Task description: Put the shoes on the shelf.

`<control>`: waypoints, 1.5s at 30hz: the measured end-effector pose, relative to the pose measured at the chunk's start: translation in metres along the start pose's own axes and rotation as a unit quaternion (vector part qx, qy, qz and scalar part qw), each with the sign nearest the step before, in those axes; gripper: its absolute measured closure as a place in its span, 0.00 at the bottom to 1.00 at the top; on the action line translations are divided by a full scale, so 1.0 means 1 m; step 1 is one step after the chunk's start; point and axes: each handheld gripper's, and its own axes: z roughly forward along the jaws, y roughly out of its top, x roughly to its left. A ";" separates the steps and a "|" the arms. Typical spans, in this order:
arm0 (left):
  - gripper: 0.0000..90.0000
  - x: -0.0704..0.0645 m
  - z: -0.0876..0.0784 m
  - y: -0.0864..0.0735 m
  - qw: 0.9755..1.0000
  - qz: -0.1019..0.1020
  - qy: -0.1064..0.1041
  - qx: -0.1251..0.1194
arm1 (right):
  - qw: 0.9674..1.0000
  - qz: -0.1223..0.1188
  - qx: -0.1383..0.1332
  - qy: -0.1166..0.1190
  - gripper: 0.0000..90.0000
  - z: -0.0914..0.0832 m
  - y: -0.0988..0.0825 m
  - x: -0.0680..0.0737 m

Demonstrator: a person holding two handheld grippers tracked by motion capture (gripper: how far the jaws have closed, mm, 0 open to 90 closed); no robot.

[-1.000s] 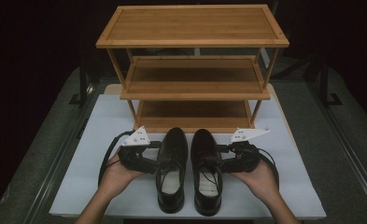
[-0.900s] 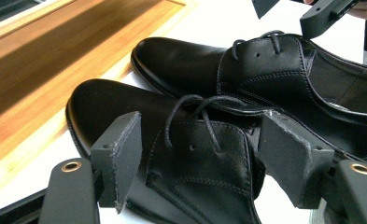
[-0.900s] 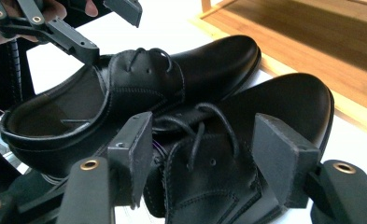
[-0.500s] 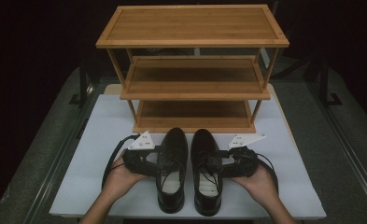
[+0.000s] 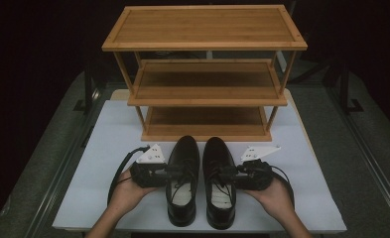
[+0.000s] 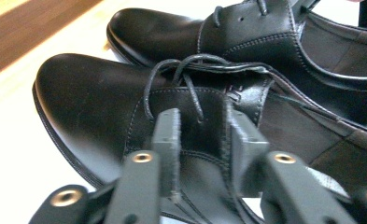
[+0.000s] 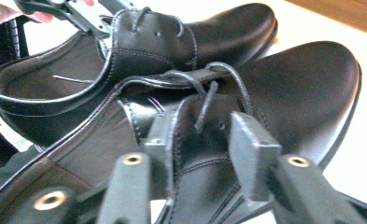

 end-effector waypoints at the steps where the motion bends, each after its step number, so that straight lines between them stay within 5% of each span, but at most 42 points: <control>1: 0.87 -0.001 0.000 0.000 1.000 0.000 0.000 0.000 | 1.000 -0.003 -0.001 -0.002 0.83 0.000 0.000 0.001; 6: 0.96 -0.007 0.000 0.001 1.000 0.007 0.020 0.007 | 1.000 -0.010 0.001 -0.017 0.96 0.000 -0.001 0.005; 25: 0.97 -0.006 -0.015 0.003 0.995 -0.018 0.095 -0.021 | 0.997 0.001 -0.025 -0.070 0.97 -0.011 0.005 0.003; 45: 0.97 0.027 -0.024 0.025 0.989 -0.043 0.129 -0.049 | 0.994 0.018 -0.053 -0.099 0.97 -0.014 0.032 -0.028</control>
